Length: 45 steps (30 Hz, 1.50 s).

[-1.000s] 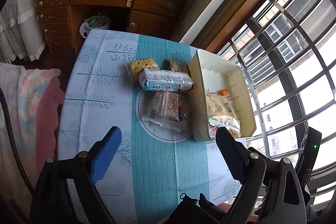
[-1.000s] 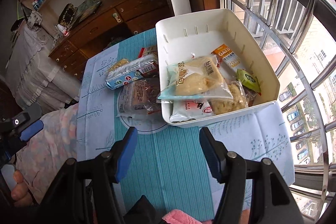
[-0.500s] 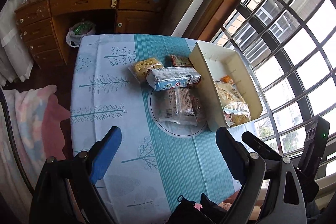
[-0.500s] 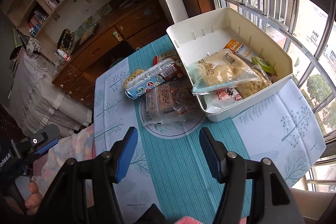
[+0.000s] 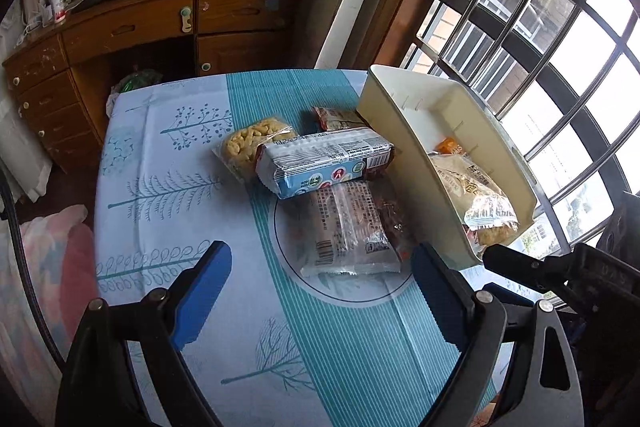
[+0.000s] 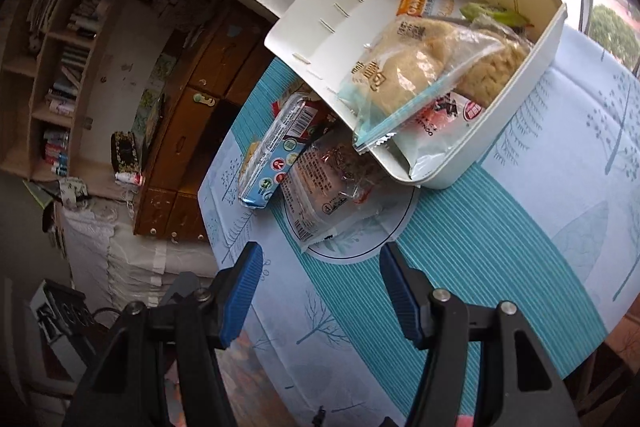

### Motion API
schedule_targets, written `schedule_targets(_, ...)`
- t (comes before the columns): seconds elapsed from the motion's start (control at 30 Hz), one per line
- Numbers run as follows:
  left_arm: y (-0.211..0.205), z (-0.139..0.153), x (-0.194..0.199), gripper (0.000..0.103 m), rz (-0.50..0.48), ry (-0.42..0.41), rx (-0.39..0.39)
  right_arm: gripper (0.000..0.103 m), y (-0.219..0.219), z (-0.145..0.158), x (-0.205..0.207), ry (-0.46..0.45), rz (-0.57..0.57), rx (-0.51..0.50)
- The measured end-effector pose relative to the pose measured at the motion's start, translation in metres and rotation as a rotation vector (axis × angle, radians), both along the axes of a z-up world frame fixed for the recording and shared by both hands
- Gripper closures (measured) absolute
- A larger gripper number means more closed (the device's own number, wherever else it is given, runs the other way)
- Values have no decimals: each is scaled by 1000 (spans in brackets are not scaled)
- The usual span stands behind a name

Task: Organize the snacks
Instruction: 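Move the right gripper to the tray rim while the left approaches the clear wrapped pack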

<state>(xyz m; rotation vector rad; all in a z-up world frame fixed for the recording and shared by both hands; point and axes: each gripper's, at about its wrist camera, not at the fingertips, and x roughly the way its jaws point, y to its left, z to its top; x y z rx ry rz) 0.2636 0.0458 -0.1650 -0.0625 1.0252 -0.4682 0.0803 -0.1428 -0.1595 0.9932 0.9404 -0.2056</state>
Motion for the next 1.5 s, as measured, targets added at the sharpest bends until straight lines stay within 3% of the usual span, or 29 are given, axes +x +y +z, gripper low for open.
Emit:
schedule_targets(0.3, -37, -55, 27, 12, -3, 55, -21, 42, -16, -42, 14, -27, -129, 135)
schedule_targets(0.6, -62, -95, 32, 12, 10, 101, -37, 42, -22, -80, 24, -26, -172, 255)
schedule_targets(1.17, -77, -122, 44, 13, 46, 122, 11, 42, -36, -112, 48, -32, -212, 317)
schedule_targets(1.33, -73, -126, 44, 20, 45, 145, -36, 42, -44, -112, 49, -50, -244, 291)
schedule_targets(1.5, -81, -125, 42, 33, 39, 153, 29, 42, -43, -114, 50, -46, -264, 249)
